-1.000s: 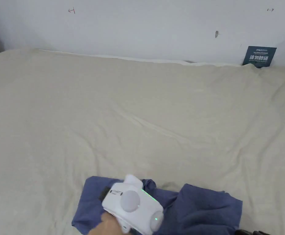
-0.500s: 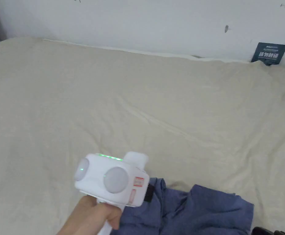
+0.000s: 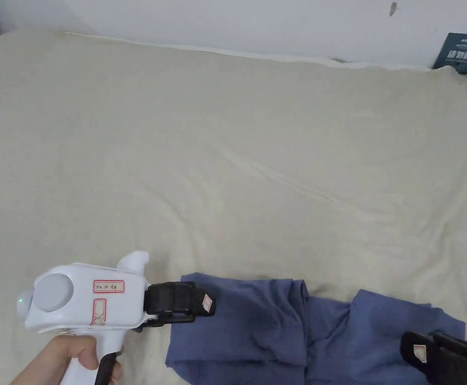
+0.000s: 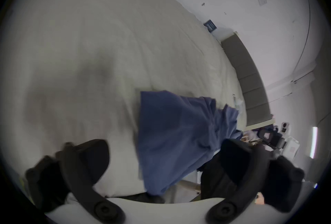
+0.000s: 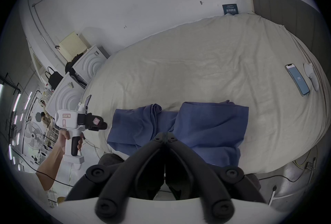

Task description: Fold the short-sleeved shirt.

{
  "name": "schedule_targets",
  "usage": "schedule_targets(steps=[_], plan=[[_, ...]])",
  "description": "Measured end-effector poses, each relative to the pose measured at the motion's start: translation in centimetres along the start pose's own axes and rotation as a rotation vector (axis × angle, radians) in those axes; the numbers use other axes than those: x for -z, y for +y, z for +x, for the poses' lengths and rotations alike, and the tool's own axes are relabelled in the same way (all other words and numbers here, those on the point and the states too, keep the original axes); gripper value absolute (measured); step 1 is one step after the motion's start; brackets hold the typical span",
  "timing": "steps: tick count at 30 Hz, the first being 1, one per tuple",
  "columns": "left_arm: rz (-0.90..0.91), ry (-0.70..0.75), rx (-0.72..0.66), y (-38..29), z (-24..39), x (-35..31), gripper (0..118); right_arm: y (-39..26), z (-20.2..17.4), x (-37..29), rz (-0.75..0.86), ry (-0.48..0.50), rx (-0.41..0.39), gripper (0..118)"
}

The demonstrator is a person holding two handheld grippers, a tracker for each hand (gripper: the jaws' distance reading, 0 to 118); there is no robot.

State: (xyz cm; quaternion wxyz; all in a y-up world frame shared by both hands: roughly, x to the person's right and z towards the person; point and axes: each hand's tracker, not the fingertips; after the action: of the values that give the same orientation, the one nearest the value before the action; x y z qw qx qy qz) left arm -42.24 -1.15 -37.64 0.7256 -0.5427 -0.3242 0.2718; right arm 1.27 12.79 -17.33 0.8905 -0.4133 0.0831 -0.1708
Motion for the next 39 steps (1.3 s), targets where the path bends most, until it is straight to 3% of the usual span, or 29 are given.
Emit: schedule_targets(steps=[4, 6, 7, 8, 9, 10, 11, 12, 17, 21, 28, 39], plan=[[-0.005, -0.085, 0.039, -1.0, -0.4, 1.3, 116, -0.1, 0.8, 0.3, -0.022, -0.020, -0.001, 1], [-0.002, -0.189, -0.033, -1.1, -0.6, 1.6, 115, -0.2, 1.1, 0.2, -0.026, -0.029, 0.002, 1], [-0.028, -0.203, -0.047, -1.1, -0.7, 2.1, 105, -0.1, 1.2, 0.2, -0.027, -0.032, 0.005, 1], [-0.035, -0.222, -0.057, -1.5, -0.3, 2.3, 68, -0.1, 1.2, 0.2, -0.028, -0.037, 0.011, 1], [-0.046, -0.250, -0.073, -1.4, 0.2, 2.9, 6, -0.1, 1.3, 0.2, -0.028, -0.038, 0.016, 1], [-0.029, -0.004, 0.012, -1.6, -0.1, 3.0, 9, -0.1, 1.3, 0.0, -0.026, -0.037, 0.017, 1], [-0.038, 0.070, 0.086, -1.4, -1.1, 2.7, 9, -0.1, 1.3, -0.2, -0.022, -0.039, 0.017, 1], [-0.030, -0.109, -0.009, -1.6, -0.8, 2.3, 9, 0.0, 1.3, -0.4, -0.016, -0.039, 0.016, 1], [0.043, -0.044, 0.000, -1.6, 1.1, -1.5, 9, 0.7, 1.6, -0.9, -0.001, -0.038, -0.009, 1], [0.127, 0.114, -0.007, -1.3, 0.2, -7.5, 9, 1.3, 1.6, -1.2, 0.014, -0.027, -0.035, 1], [0.199, 0.516, 0.008, -1.0, 2.5, -16.5, 9, 1.4, 1.7, -2.5, 0.040, 0.001, -0.086, 1], [0.046, 0.740, 0.254, -0.3, 19.1, -8.3, 9, -0.8, 3.6, -6.2, 0.058, 0.011, -0.102, 1]])
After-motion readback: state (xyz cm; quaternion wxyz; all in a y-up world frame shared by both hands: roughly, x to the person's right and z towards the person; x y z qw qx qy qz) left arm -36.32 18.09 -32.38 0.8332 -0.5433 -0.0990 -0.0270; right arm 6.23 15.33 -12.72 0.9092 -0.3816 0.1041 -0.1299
